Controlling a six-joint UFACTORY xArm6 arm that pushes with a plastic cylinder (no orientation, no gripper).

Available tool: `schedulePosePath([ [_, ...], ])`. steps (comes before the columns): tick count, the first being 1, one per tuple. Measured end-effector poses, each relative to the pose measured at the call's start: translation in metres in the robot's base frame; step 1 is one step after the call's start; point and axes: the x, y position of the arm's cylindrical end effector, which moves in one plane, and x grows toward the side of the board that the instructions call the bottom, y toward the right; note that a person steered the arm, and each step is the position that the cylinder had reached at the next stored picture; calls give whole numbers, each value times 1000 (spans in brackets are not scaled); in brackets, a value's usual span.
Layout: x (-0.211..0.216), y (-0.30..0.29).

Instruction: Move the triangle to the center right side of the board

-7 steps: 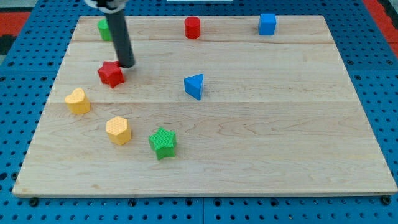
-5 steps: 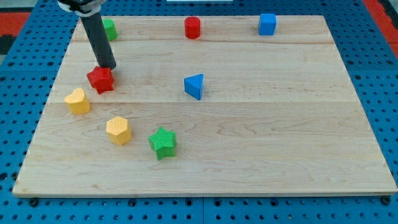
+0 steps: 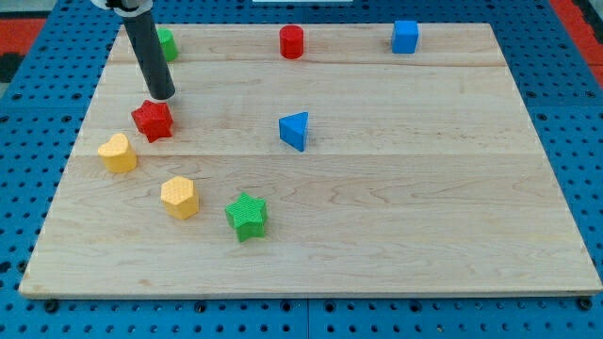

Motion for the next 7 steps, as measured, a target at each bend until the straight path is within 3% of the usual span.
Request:
schedulePosePath([
  [1,3,58],
  [2,19,79],
  [3,54,117],
  [5,80,294],
  [7,132,266],
])
